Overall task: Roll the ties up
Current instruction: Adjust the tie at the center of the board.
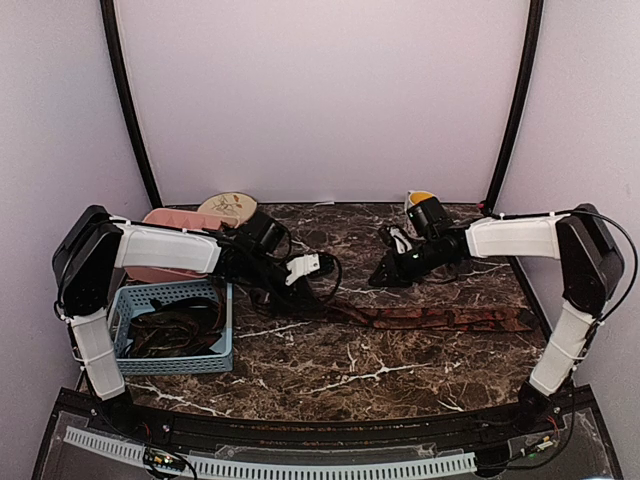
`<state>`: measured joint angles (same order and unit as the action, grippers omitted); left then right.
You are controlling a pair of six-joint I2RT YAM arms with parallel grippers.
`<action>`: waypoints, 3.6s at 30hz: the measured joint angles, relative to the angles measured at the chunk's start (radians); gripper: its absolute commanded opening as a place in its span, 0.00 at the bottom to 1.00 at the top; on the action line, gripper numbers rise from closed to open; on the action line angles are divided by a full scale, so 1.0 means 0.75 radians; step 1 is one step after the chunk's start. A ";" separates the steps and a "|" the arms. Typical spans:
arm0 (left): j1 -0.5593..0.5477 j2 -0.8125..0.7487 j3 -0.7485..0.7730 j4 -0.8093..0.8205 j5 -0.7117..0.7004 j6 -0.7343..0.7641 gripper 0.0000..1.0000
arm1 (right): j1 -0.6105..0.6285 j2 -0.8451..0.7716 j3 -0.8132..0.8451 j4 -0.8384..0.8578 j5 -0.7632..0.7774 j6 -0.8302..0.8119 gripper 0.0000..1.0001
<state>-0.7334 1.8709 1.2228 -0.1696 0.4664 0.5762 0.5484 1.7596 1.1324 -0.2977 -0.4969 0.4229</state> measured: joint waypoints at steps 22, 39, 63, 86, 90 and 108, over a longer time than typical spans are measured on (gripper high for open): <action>0.035 0.187 0.160 -0.150 -0.148 -0.150 0.00 | -0.182 -0.324 -0.321 -0.090 0.031 -0.046 0.36; 0.044 0.115 0.201 -0.289 0.121 -0.145 0.34 | -0.195 -0.347 -0.397 -0.069 -0.046 -0.058 0.36; -0.262 0.439 0.473 0.065 0.041 -0.395 0.55 | -0.365 -0.539 -0.509 -0.094 0.014 -0.028 0.29; -0.242 0.113 0.210 -0.006 -0.095 -0.332 0.00 | -0.699 -0.362 -0.652 -0.062 -0.011 0.013 0.30; -0.126 -0.087 0.087 0.002 -0.103 -0.352 0.00 | -0.732 -0.392 -0.662 -0.066 0.012 0.033 0.32; 0.082 -0.506 0.171 0.151 -0.036 -0.589 0.00 | -0.974 -0.416 -0.664 -0.083 0.115 0.069 0.31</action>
<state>-0.6716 1.4918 1.3514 -0.0563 0.4397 0.1345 -0.1818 1.4475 0.6342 -0.3603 -0.4107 0.4744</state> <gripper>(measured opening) 0.006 0.313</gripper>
